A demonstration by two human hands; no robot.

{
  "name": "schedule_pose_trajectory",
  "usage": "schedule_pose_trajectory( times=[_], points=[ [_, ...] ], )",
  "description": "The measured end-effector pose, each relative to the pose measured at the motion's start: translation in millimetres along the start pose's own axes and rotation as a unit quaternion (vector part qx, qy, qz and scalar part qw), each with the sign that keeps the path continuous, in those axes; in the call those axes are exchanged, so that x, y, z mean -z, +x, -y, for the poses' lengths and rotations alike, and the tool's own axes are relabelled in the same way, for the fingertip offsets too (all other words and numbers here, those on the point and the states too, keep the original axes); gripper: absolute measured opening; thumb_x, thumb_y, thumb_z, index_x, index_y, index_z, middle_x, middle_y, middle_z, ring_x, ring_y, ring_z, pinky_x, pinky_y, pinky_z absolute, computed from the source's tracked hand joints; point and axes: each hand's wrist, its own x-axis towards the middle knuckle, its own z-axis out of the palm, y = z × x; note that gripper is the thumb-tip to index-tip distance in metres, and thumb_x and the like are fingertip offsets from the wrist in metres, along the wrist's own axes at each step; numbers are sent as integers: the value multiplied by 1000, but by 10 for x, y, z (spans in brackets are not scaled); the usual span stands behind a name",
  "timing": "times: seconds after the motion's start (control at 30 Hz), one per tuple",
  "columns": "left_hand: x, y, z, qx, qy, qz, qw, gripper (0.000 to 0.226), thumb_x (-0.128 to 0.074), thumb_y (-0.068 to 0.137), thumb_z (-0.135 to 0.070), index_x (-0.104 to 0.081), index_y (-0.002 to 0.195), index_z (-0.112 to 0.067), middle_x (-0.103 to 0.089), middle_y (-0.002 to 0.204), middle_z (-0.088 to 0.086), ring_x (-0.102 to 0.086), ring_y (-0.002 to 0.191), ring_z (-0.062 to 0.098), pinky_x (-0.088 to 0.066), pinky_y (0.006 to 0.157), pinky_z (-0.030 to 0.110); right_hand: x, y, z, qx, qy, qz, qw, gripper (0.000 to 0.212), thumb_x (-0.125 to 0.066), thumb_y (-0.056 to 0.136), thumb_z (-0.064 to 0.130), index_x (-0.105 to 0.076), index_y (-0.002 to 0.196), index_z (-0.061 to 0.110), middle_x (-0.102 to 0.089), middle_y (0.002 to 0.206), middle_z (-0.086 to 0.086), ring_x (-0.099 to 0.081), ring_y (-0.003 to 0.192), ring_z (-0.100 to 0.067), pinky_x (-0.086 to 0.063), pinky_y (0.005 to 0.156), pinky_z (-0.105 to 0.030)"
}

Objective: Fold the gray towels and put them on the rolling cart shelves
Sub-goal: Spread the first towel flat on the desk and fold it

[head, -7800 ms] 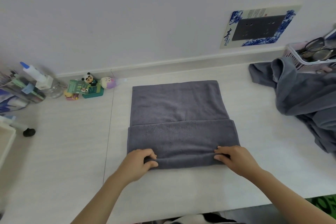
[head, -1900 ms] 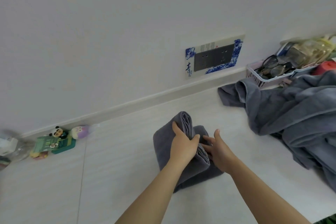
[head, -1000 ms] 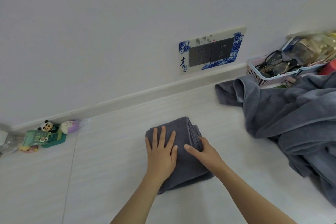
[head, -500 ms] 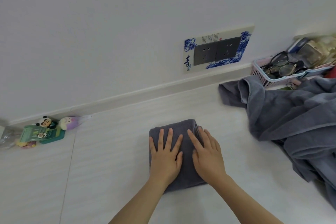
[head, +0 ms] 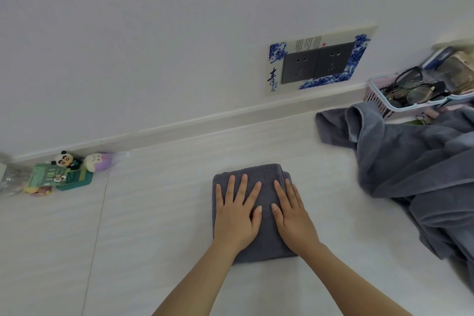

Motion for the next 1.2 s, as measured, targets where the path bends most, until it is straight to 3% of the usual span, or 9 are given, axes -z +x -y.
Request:
schedule_pose_trajectory(
  times=[0.1, 0.2, 0.3, 0.43, 0.57, 0.7, 0.77, 0.93, 1.2],
  points=[
    [29, -24, 46, 0, -36, -12, 999, 53, -25, 96, -46, -25, 148, -31, -14, 157, 0, -4, 146, 23, -2, 114, 50, 15, 1, -1, -6, 10, 11, 1000, 54, -24, 99, 48, 9, 141, 44, 17, 154, 15, 12, 144, -7, -1, 114, -23],
    [113, -196, 44, 85, -203, -41, 975, 56, -20, 94, -50, -22, 148, -35, 7, 158, -6, 8, 145, 13, -4, 120, 41, 44, -22, 14, -23, -12, 5, 1000, 59, -18, 91, 61, 3, 144, 44, 2, 159, 2, -5, 144, -21, -11, 116, -33],
    [223, -438, 50, 245, -386, -37, 889, 67, -45, 94, -49, -12, 150, -36, -9, 158, 2, -22, 141, 19, -27, 111, 31, 78, -46, 70, -62, -1, -13, 998, 58, -33, 94, 55, -1, 142, 49, -13, 155, -10, -20, 137, -29, -23, 112, -42],
    [330, -540, 147, 360, -501, 13, 787, 88, -66, 83, -46, -12, 150, -26, -43, 143, 7, -47, 127, 24, -43, 103, 39, 138, -62, 188, -114, 141, -37, 983, 82, -58, 88, 43, -3, 148, 40, -35, 140, -17, -37, 127, -32, -37, 103, -43],
    [397, -626, 416, 397, -586, 86, 701, 72, -77, 74, -42, -49, 130, -6, -61, 125, 7, -62, 105, 23, -53, 89, 37, 148, -85, 313, -205, 238, 0, 949, 97, -73, 77, 40, -15, 149, 11, -38, 145, -13, -43, 129, -31, -40, 100, -39],
    [467, -819, 680, 397, -693, 124, 589, 68, -84, 66, -36, -56, 121, -6, -68, 112, 9, -66, 100, 27, -56, 84, 40, 56, -139, 467, -262, 305, 72, 913, 78, -79, 70, 42, -46, 130, 4, -60, 121, -10, -60, 103, -28, -53, 85, -38],
    [541, -950, 835, 391, -711, 118, 573, 67, -85, 65, -32, -56, 121, -9, -69, 111, 10, -67, 100, 28, -56, 79, 40, -47, -202, 627, -262, 353, 105, 892, 70, -80, 69, 41, -54, 121, 3, -65, 110, -9, -64, 95, -26, -56, 77, -38],
    [953, -1326, 1312, 383, -719, 70, 575, 60, -81, 69, -27, -54, 120, -9, -69, 109, 13, -67, 97, 30, -55, 73, 38, -252, -308, 1251, -203, 439, 135, 865, 68, -80, 71, 35, -48, 126, 11, -62, 115, -4, -62, 102, -23, -54, 88, -42],
    [2010, -2018, 2292, 370, -712, -95, 589, 64, -78, 74, -27, -45, 128, -16, -63, 116, 11, -64, 100, 30, -55, 71, 39, -284, -336, 2911, -3, 443, 197, 875, 71, -74, 79, 34, -34, 137, 32, -55, 125, 7, -58, 110, -16, -52, 91, -39]
  ],
)
